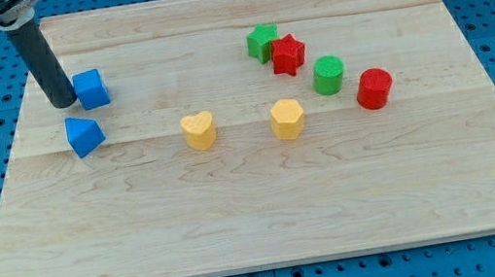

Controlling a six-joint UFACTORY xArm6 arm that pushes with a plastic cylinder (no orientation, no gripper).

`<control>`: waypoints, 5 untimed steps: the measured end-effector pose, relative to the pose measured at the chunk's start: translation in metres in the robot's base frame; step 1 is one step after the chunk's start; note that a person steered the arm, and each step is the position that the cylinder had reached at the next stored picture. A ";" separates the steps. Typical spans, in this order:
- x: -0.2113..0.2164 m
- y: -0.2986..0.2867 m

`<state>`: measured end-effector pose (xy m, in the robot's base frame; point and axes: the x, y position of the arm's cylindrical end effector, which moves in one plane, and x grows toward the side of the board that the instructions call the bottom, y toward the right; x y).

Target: Move the blue cube diagonal to the top left of the yellow heart

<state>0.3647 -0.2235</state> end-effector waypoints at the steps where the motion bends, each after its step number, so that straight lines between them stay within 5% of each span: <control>1: -0.016 -0.026; 4: -0.015 0.072; 5: -0.019 0.064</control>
<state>0.3455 -0.1597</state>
